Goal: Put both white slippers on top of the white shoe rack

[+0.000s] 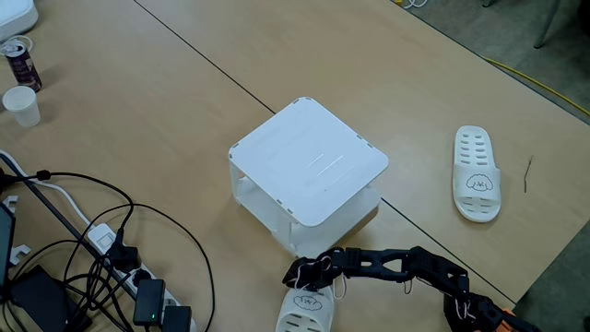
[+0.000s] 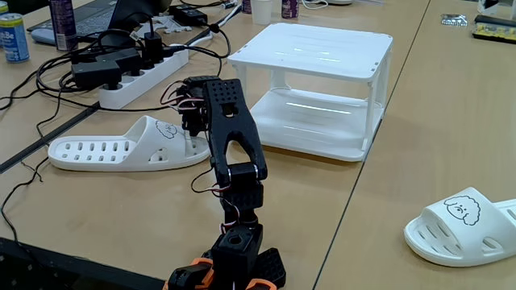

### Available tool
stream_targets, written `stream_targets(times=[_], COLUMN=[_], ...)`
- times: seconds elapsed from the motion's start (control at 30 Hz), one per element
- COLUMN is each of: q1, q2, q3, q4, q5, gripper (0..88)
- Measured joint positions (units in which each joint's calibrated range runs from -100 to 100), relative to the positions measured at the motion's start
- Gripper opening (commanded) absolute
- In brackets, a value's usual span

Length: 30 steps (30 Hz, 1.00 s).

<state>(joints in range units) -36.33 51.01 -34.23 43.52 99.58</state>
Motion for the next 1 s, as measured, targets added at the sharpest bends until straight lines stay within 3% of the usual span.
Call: stream_targets(times=[1.0], q1=[-8.9], q2=[-37.1], q3=[61.2], q4=[0.0], q5=[0.1], gripper=[0.7])
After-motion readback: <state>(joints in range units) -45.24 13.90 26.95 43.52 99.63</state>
